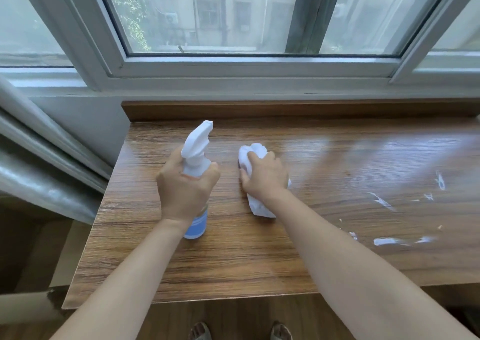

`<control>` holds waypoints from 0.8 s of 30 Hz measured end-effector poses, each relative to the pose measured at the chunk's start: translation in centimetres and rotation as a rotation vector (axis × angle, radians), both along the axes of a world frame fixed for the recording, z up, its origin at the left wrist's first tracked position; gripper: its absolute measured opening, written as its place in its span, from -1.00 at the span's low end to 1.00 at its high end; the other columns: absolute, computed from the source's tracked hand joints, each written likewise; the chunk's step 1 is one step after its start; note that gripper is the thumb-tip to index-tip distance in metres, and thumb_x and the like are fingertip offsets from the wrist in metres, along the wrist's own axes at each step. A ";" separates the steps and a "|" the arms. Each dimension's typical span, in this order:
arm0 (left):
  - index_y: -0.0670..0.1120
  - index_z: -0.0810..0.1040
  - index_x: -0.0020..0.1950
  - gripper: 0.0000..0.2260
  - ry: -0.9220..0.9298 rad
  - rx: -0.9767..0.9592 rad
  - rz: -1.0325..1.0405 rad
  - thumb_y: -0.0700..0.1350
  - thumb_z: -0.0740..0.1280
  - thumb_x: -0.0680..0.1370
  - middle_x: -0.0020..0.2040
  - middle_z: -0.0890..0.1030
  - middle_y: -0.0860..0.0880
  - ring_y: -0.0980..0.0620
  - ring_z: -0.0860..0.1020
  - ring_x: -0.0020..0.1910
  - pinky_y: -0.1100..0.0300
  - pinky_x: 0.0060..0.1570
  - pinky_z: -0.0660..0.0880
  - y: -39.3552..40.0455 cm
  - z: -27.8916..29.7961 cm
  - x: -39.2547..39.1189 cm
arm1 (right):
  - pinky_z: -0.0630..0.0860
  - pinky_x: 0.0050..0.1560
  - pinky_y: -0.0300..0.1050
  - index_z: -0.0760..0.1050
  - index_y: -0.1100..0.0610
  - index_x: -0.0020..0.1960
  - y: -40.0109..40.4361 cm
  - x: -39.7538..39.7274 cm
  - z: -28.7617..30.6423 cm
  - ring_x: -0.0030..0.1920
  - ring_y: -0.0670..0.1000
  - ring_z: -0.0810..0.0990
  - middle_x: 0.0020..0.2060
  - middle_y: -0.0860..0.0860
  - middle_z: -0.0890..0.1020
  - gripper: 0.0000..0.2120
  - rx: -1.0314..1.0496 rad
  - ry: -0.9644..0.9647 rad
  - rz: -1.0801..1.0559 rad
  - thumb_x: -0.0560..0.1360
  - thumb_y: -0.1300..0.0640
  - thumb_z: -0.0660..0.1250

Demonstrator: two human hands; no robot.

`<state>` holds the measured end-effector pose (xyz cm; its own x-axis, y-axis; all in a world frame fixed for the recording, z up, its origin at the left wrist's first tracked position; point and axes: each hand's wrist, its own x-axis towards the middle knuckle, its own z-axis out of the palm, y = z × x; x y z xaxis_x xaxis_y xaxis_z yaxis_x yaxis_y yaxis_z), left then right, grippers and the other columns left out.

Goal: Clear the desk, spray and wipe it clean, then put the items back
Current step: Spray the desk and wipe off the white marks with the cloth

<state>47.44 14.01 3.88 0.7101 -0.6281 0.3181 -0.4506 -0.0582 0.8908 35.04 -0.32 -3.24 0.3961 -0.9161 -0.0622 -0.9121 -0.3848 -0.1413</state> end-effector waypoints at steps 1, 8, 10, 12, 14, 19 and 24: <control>-0.04 0.68 0.06 -0.72 0.010 0.008 -0.004 -0.01 0.49 0.38 -0.13 0.68 0.08 0.06 0.66 -0.12 -0.02 -0.03 0.62 -0.1 0.0 0.0 | 0.32 -0.11 0.00 0.38 -0.04 0.26 1.5 -0.3 0.1 0.09 0.19 0.48 0.11 0.14 0.47 -0.62 0.000 -0.016 0.052 0.56 -0.24 0.21; 0.04 0.65 0.06 -0.74 0.023 0.085 -0.089 -0.12 0.58 0.41 -0.12 0.67 0.10 0.18 0.63 -0.12 -0.06 0.02 0.63 0.0 0.6 0.2 | 0.37 -0.14 -0.02 0.41 -0.11 0.28 7.6 -5.0 0.6 0.03 0.20 0.52 0.05 0.10 0.46 -0.65 0.156 -0.118 0.183 0.54 -0.16 0.27; 0.12 0.64 0.04 -0.71 0.051 0.161 -0.174 -0.07 0.57 0.36 -0.13 0.67 0.07 0.06 0.64 -0.10 -0.10 0.00 0.63 0.0 1.3 -0.1 | 0.42 -0.12 -0.04 0.41 -0.16 0.32 7.3 -7.4 1.4 0.03 0.18 0.54 0.03 0.07 0.47 -0.64 0.200 -0.198 0.099 0.54 -0.16 0.27; 0.22 0.64 0.06 -0.65 0.045 0.248 -0.320 -0.03 0.52 0.30 -0.13 0.68 0.08 -0.01 0.66 -0.08 -0.05 -0.03 0.61 -0.2 2.1 -1.2 | 0.48 -0.07 -0.02 0.39 -0.20 0.36 6.7 -10.6 2.3 0.05 0.17 0.53 0.06 0.08 0.49 -0.61 0.168 -0.277 -0.023 0.54 -0.18 0.28; 0.22 0.65 0.11 -0.59 -0.019 0.343 -0.491 -0.03 0.50 0.28 -0.13 0.70 0.11 0.02 0.67 -0.10 -0.01 -0.06 0.61 -0.4 2.4 -3.0 | 0.51 -0.03 -0.01 0.38 -0.23 0.40 6.0 -14.7 3.5 0.04 0.16 0.52 0.06 0.09 0.49 -0.57 0.119 -0.364 -0.145 0.55 -0.20 0.28; 0.22 0.64 -0.03 -0.71 -0.163 0.469 -0.787 -0.04 0.47 0.28 -0.16 0.68 0.17 0.12 0.64 -0.15 0.14 -0.11 0.55 -1.2 2.5 -9.4 | 0.38 -0.16 -0.06 0.38 -0.23 0.43 5.4 -25.7 6.3 -0.07 0.10 0.51 -0.04 0.06 0.53 -0.55 -0.021 -0.445 -0.325 0.55 -0.17 0.29; 0.12 0.56 -0.13 -0.79 -0.282 0.542 -0.781 -0.03 0.46 0.28 -0.23 0.63 0.08 0.05 0.59 -0.21 -0.05 -0.16 0.55 -1.9 2.1 -13.3 | 0.46 -0.12 0.00 0.39 -0.26 0.41 5.7 -32.7 6.9 0.00 0.11 0.51 -0.02 0.07 0.52 -0.55 -0.031 -0.500 -0.434 0.53 -0.19 0.32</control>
